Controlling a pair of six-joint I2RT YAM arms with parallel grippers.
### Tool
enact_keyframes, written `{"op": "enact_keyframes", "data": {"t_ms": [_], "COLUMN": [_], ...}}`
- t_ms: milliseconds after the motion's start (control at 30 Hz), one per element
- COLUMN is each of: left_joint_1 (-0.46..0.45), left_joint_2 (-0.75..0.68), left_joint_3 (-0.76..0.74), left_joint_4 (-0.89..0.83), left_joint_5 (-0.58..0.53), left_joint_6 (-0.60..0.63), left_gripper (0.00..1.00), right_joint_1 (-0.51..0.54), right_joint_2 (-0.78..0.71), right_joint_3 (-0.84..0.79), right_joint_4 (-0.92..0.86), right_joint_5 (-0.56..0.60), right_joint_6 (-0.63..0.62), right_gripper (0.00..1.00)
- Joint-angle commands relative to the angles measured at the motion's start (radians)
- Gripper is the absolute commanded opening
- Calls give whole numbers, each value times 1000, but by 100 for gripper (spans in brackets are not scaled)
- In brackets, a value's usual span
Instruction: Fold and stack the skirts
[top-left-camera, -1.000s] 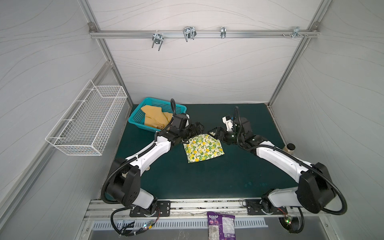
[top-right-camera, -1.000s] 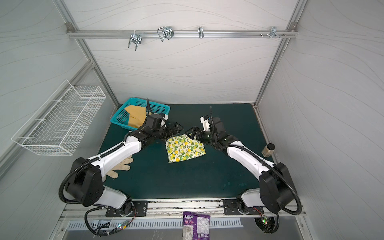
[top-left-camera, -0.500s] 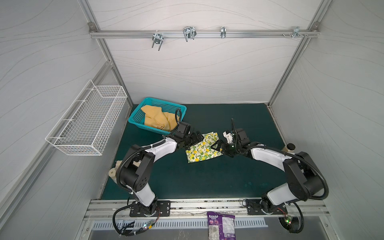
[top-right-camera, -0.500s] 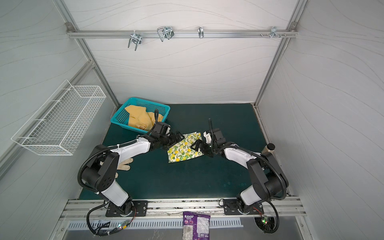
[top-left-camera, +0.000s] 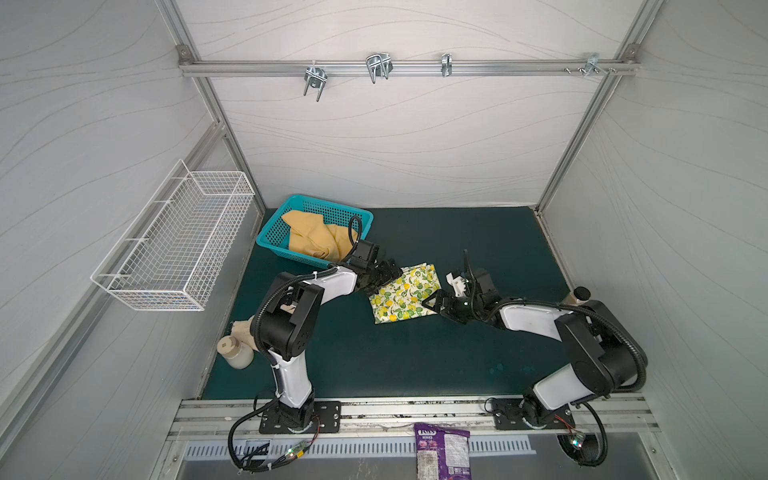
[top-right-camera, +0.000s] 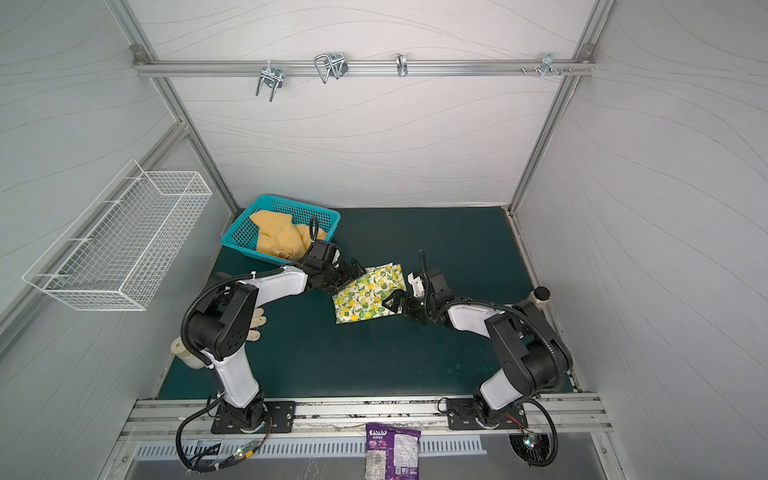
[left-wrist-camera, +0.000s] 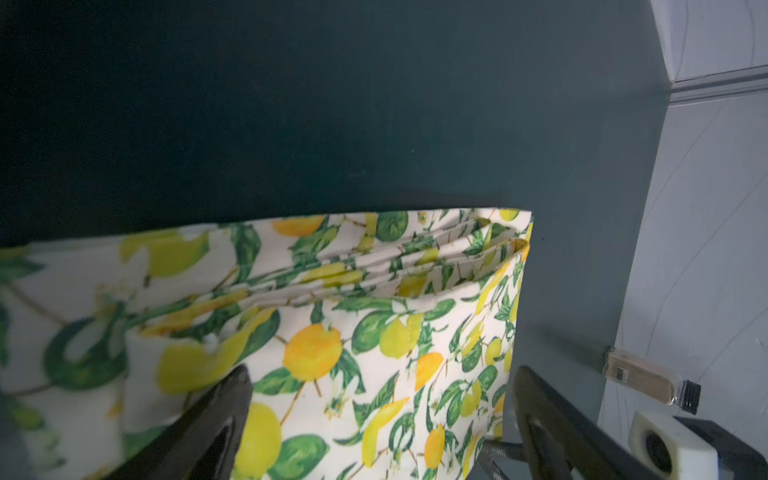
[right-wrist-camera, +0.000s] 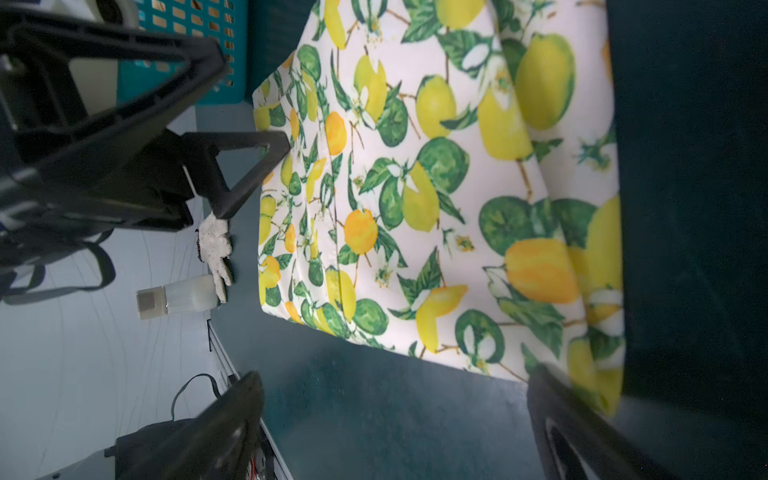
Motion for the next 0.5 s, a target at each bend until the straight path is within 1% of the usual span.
{"op": "enact_keyframes", "data": {"t_ms": [0, 333, 367, 433, 467], "left_joint_1": [10, 10, 10, 10, 10], "left_joint_2": [73, 193, 195, 179, 162], "left_joint_3": [62, 220, 230, 235, 234], "left_joint_4": [-70, -172, -173, -169, -164], "left_joint_5": [-9, -1, 2, 12, 18], "left_joint_6": [55, 106, 109, 111, 111], "left_gripper": [98, 98, 98, 97, 97], "right_joint_1": [37, 179, 188, 203, 207], "right_joint_2": [-8, -85, -108, -171, -210], "right_joint_3": [-35, -9, -1, 30, 49], "right_joint_4": [-18, -13, -28, -113, -173], "right_joint_5": [29, 94, 105, 156, 201], "right_joint_6": [43, 128, 123, 78, 44], "right_gripper": [99, 99, 99, 99, 99]}}
